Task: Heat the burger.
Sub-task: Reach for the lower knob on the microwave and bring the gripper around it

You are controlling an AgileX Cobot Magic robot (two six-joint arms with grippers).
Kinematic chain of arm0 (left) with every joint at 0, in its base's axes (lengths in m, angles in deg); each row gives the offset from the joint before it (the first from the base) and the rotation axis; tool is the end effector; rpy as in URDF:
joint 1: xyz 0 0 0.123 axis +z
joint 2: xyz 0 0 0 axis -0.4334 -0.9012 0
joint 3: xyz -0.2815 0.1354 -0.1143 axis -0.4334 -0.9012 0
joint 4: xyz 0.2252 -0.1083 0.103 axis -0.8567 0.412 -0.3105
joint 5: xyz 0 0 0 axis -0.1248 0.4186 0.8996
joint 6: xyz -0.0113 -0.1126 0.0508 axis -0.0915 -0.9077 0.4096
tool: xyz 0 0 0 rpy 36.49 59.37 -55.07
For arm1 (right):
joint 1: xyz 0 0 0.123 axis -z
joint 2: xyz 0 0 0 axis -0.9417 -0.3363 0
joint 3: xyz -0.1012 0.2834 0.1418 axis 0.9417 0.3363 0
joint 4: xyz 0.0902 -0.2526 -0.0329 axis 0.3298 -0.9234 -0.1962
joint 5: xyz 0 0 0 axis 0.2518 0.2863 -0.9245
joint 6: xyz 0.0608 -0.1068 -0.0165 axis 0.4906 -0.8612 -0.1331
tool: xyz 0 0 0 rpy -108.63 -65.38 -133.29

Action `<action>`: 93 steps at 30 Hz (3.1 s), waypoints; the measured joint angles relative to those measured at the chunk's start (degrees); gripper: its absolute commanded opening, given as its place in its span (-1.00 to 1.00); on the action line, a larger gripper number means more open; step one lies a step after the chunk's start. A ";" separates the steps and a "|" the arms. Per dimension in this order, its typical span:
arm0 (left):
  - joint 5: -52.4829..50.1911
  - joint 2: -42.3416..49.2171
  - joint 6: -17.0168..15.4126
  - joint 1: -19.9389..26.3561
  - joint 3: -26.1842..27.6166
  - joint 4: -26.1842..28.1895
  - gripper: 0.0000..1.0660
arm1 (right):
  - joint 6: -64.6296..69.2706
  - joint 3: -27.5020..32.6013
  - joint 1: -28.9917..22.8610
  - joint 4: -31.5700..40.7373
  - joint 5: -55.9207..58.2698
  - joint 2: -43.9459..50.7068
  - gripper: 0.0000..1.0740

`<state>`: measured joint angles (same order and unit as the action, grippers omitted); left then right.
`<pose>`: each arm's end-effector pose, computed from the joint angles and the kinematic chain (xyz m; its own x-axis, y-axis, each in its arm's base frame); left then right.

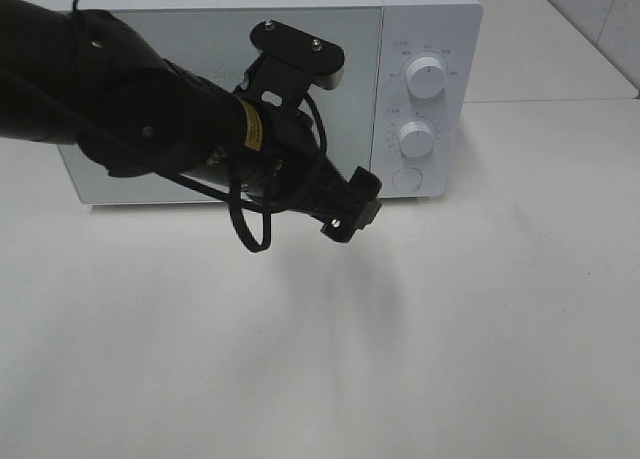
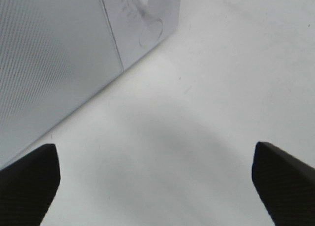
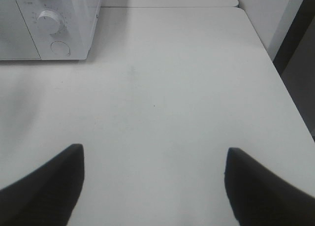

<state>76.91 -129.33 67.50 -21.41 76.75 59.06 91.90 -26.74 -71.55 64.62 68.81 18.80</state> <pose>0.2960 -0.3106 0.2118 -0.5012 0.5180 -0.6931 0.7042 0.7097 0.0212 -0.0061 -0.0110 0.2786 -0.4040 0.0112 -0.9147 0.0671 0.9976 -0.0174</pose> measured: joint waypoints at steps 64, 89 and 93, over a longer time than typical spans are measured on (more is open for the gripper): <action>48.82 74.37 19.71 44.75 -34.09 16.27 0.88 | 0.00 0.00 0.00 0.00 0.00 0.00 0.41; 48.19 102.79 19.71 45.15 -34.38 16.96 0.87 | 0.00 0.00 0.00 0.00 0.00 0.00 0.41; 48.19 102.90 19.71 45.21 -34.38 17.07 0.87 | 0.00 0.00 0.00 0.00 0.00 0.00 0.41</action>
<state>125.09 -26.42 87.21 23.79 42.38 76.13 91.90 -26.74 -71.55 64.62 68.81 18.80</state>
